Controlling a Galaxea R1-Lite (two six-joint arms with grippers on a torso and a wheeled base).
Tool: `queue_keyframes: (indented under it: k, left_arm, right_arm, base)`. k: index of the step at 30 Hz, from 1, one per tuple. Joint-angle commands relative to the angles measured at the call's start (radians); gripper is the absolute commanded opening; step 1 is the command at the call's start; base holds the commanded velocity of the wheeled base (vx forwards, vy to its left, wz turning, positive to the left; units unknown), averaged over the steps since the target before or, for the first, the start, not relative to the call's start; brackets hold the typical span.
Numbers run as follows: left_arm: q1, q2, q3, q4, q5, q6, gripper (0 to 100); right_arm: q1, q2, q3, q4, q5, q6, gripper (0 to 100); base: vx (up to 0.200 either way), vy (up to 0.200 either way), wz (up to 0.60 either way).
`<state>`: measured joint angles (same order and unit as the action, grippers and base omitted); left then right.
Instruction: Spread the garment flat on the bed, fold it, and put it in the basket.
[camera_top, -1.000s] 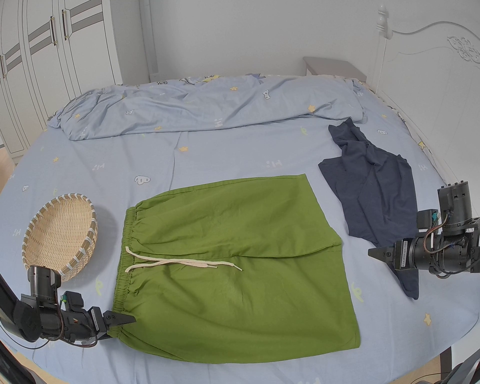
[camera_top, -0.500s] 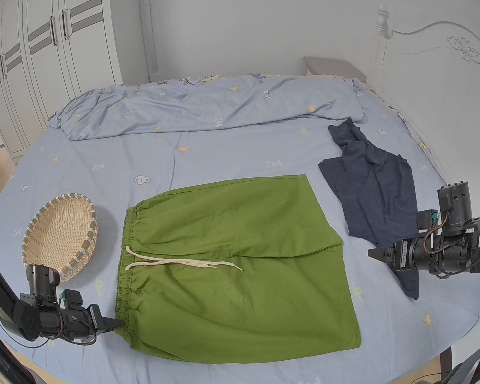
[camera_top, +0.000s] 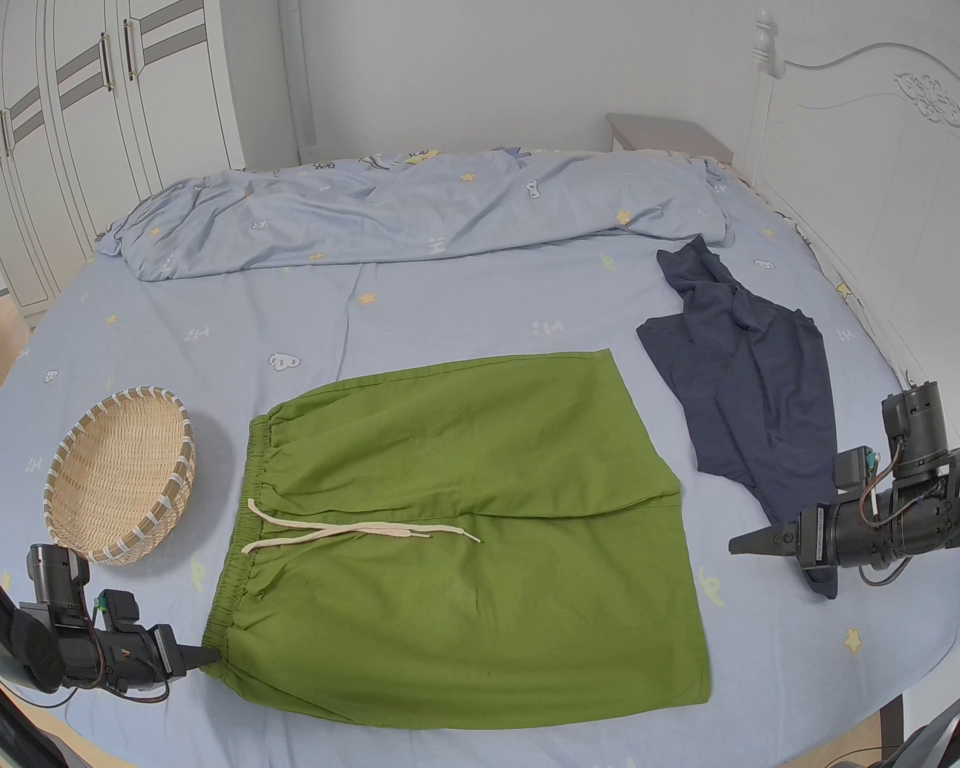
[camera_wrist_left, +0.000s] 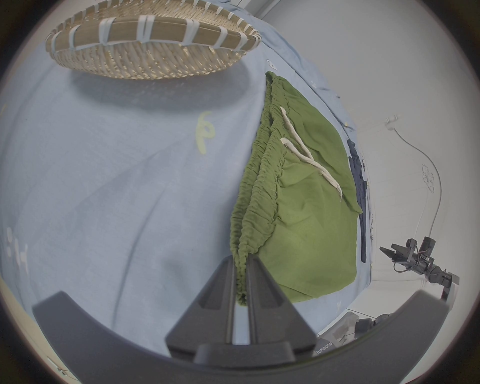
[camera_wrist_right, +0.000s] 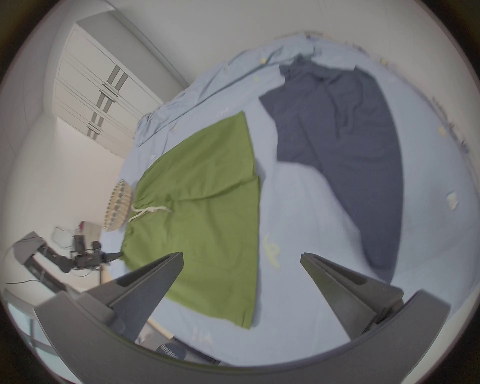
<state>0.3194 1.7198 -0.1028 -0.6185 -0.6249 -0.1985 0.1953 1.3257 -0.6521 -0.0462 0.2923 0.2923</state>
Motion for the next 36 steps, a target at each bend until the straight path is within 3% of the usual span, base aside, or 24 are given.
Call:
queue_keyframes:
  k: [1, 10, 12, 14, 36]
  left_arm:
    - [0.046, -0.002, 0.021, 0.0, -0.01, 0.048, 0]
    - [0.044, -0.005, 0.029, 0.0, -0.018, 0.048, 0]
    - [0.043, -0.003, 0.029, 0.0, -0.018, 0.048, 0]
    - [0.043, -0.003, 0.029, 0.0, -0.018, 0.048, 0]
    - [0.04, -0.003, 0.031, 0.0, -0.018, 0.048, 0]
  right_arm:
    - [-0.063, 0.084, 0.058, 0.042, 0.156, -0.001, 100]
    - [-0.054, 0.219, 0.092, 0.04, 0.261, -0.073, 100]
    - [-0.043, 0.222, 0.112, 0.026, 0.33, -0.091, 100]
    - [-0.028, 0.222, 0.124, 0.023, 0.355, -0.096, 100]
    - [0.09, 0.349, 0.195, -0.103, 0.355, -0.094, 100]
  base:
    - [0.0, 0.0, 0.0]
    - [0.0, 0.0, 0.0]
    - [0.0, 0.0, 0.0]
    - [0.0, 0.0, 0.0]
    - [0.0, 0.0, 0.0]
